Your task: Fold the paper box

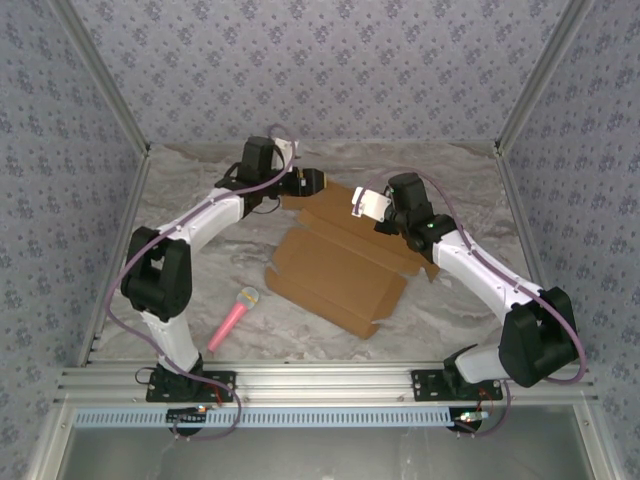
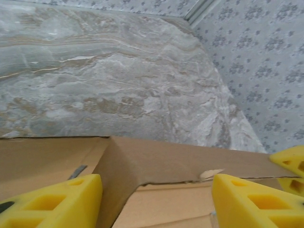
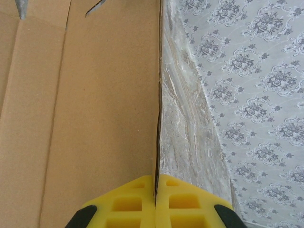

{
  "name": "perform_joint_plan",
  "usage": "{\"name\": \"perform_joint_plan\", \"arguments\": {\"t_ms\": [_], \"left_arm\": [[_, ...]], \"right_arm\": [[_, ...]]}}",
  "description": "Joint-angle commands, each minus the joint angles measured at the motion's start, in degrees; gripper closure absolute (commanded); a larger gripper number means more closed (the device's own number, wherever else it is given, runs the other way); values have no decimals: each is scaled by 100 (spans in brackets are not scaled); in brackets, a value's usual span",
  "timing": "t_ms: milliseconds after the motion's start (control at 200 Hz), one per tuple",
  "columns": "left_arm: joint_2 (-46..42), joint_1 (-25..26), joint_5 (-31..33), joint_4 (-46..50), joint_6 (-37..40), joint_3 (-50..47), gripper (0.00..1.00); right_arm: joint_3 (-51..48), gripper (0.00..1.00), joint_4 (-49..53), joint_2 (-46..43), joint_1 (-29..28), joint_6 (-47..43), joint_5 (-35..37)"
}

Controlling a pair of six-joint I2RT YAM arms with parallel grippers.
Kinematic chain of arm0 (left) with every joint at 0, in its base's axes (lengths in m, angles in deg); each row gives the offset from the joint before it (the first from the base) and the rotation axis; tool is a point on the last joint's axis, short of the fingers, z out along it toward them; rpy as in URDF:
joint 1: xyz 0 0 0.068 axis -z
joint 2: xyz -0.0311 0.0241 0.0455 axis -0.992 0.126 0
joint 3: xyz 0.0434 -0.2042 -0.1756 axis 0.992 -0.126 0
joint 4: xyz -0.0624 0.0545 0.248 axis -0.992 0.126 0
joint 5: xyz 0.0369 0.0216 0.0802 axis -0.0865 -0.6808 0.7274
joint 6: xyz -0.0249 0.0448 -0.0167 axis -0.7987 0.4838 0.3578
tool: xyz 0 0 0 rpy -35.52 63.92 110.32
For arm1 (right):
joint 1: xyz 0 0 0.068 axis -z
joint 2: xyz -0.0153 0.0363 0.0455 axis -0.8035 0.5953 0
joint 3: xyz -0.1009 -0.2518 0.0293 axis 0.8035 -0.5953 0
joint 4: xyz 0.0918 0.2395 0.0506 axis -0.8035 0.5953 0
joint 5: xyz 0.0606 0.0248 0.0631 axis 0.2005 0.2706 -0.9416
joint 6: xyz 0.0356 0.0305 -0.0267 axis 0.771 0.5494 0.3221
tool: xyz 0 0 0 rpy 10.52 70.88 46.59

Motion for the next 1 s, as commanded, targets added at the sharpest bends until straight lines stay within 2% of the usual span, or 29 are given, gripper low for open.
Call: {"name": "perform_joint_plan", "arguments": {"t_ms": [0,215,350,505,640,780,844,994], "left_arm": [[136,123,-340,-459,-294,40,38],[248,256,-481,-756,-557,17,38],[94,221,-356,-761,-534,-138,38],[-333,155,-17,-624,-199,-543,37],[-868,135,653,-523,384,-1156,35],[-1215,122,1327,-668,1032,-1868,33],[-1179,125,1365,-796,1233,-2085,33],[-848,122,1201,-1016,1507,-2243,33]], "right_arm": [[151,100,126,-82,-54,96,32],[94,100,93,-76,-60,146,53],[93,100,112,-91,-34,155,97],[102,100,196,-127,15,176,62],[175,100,360,-135,103,222,-39],[572,100,1017,-101,434,528,-838],[780,100,1309,-40,578,687,-1207],[1191,100,1753,156,711,914,-1453]]}}
